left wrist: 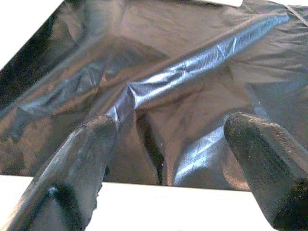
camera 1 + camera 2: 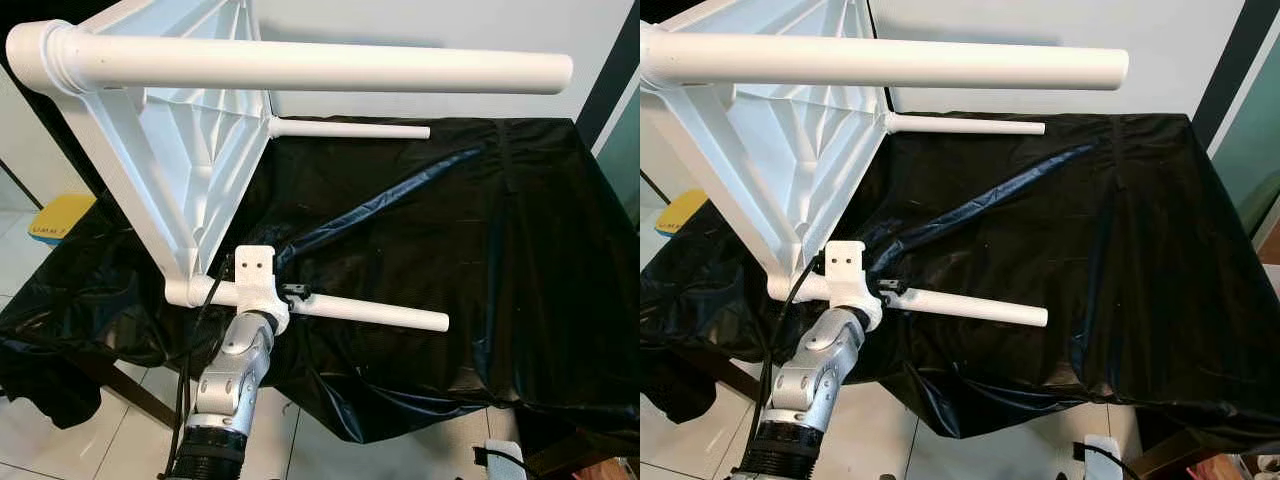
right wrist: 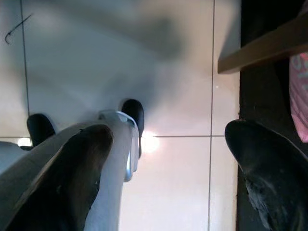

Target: Building children table

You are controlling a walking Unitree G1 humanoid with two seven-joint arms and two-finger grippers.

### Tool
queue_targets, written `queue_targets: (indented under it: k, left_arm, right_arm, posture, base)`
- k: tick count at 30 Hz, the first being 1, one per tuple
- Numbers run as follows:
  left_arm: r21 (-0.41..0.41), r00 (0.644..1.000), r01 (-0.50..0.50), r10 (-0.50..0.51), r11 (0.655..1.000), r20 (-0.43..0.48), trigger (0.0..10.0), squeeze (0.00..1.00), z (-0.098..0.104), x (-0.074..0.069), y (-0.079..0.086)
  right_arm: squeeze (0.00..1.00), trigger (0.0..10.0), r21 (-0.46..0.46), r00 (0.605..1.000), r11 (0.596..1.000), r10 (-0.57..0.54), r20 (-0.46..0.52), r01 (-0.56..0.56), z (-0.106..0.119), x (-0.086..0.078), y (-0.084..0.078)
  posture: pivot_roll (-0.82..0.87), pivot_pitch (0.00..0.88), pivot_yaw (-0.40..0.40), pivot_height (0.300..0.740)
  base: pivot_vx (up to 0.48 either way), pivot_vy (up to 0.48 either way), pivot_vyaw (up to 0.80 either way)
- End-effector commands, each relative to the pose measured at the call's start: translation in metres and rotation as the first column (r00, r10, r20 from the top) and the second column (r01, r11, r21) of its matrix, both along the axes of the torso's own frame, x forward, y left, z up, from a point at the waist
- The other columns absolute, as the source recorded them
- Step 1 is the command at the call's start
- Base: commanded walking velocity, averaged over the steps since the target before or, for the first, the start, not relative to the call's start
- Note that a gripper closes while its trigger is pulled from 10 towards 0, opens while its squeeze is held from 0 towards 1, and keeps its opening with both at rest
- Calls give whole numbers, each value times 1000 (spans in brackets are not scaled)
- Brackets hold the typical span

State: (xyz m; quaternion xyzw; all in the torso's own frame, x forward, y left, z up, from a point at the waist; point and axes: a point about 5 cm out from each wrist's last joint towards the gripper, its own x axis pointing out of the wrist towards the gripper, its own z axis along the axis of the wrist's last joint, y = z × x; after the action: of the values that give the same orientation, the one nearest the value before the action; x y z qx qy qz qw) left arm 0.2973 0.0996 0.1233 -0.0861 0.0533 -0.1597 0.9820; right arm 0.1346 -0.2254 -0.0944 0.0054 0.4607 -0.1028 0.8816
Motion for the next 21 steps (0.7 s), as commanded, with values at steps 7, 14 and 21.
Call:
queue_targets:
  k: [7,14,21]
  left_arm:
    - [-3,997,78,-78,997,-12,10000,0,-1,-5,-6]
    - [-6,994,91,-91,996,-53,10000,0,-6,-8,-10]
    - [-16,994,87,-88,996,-63,10000,0,-6,-8,-10]
  right_arm:
    - [0,10000,13,997,1000,-17,-78,18,-7,-18,1]
    - [0,10000,17,996,1000,-22,-88,24,-8,-21,1]
    - [0,10000,13,995,1000,-24,-97,25,-9,-23,0]
  posture:
    - [4,39,65,740]
    - [-1,39,62,740]
    - [-2,39,57,740]
  base:
    - [0,0,0]
    - [-37,0,0]
    - [-276,0,0]
